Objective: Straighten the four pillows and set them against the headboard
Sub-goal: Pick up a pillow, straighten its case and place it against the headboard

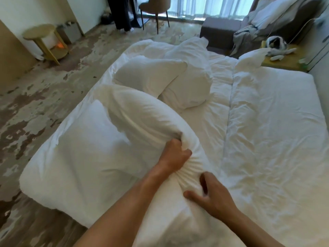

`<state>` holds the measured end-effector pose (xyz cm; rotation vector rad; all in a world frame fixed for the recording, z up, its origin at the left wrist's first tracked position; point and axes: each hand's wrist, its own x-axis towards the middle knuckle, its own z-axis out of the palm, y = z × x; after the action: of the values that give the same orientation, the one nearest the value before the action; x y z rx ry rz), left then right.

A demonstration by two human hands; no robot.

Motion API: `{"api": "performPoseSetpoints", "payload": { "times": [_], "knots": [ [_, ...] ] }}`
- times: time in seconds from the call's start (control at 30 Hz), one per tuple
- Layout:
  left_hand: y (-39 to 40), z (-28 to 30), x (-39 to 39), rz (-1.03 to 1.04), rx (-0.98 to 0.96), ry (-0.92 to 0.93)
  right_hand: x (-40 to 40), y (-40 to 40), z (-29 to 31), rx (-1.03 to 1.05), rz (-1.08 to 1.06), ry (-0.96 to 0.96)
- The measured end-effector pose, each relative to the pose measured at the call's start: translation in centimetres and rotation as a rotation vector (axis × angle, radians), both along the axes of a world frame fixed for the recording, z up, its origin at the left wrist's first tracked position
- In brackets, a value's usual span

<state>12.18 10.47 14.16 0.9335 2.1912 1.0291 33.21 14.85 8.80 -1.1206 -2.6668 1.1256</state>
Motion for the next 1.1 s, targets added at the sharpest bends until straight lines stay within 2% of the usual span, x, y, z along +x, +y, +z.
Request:
{"api": "performPoseSetpoints", "payload": {
  "times": [0.1, 0.17, 0.27, 0.37, 0.43, 0.53, 0.7, 0.8, 0.97, 1.1],
  "knots": [
    [-2.1, 2.0, 5.2, -0.369, -0.194, 0.197, 5.4, -1.4, 0.3, -0.057, 0.087, 0.114],
    [-4.2, 2.4, 7.8, -0.549, -0.288, 0.328, 8.2, -0.4, 0.3, -0.001, 0.031, 0.208],
    [-6.8, 2.4, 11.3, -0.653, -0.39, 0.408, 10.3, 2.2, 0.5, 0.097, -0.154, 0.286],
    [-8.0, 1.8, 15.1, -0.686, -0.405, 0.427, 10.4, 3.6, 1.8, 0.247, -0.172, 0.351],
    [-8.8, 1.3, 17.1, -0.693, -0.403, 0.449, 10.0, 4.4, 2.9, 0.347, -0.112, 0.377],
    [-10.8, 0.5, 18.9, -0.672, -0.425, 0.459, 8.9, 5.2, 4.3, 0.395, 0.092, 0.355],
    [-13.4, -0.9, 20.6, -0.591, -0.421, 0.45, 4.6, 4.1, 4.9, 0.369, 0.529, 0.17],
    [-13.7, -1.2, 20.6, -0.503, -0.384, 0.426, 1.8, 2.8, 4.0, 0.42, 0.714, 0.024],
    [-14.3, -2.1, 20.6, -0.408, -0.368, 0.42, -0.8, 3.6, 1.9, 0.611, 0.798, -0.082],
    [-15.0, -2.5, 21.2, -0.308, -0.304, 0.334, -0.8, 5.3, -0.2, 0.583, 0.793, -0.176]
  ]
}}
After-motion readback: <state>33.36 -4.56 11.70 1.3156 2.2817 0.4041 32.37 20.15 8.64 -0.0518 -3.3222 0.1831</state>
